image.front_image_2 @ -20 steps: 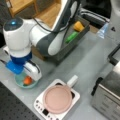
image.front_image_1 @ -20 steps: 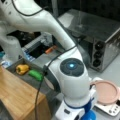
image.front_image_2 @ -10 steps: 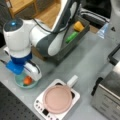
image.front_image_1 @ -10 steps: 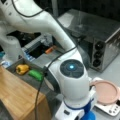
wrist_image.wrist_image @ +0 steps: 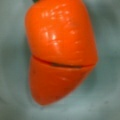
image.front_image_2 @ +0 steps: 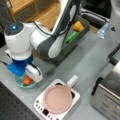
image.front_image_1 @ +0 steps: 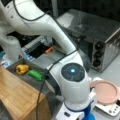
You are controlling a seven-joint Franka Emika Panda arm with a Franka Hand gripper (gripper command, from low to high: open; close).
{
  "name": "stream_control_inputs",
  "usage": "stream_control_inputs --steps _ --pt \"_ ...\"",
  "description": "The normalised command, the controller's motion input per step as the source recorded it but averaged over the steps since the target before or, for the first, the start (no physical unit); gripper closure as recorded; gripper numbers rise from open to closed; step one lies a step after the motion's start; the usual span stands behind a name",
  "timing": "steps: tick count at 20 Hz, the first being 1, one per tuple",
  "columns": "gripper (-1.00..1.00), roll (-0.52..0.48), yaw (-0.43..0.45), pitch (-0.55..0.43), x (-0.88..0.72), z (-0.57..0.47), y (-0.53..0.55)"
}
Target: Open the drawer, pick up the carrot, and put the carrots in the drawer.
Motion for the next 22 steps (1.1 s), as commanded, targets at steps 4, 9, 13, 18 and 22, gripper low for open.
stream_control_inputs --steps 4,9,13,18,22 --pt "-1.0 -0.173 -0.028 0.124 0.32 0.01 0.03" --pt "-1.0 -0.187 -0.03 0.105 0.34 -0.05 0.04" --pt "-1.0 -0.182 -0.032 0.108 0.34 -0.07 0.06" --pt "-1.0 -0.18 -0.031 0.121 0.33 -0.09 0.08" --pt "-1.0 -0.193 -0.033 0.144 0.33 -0.12 0.09"
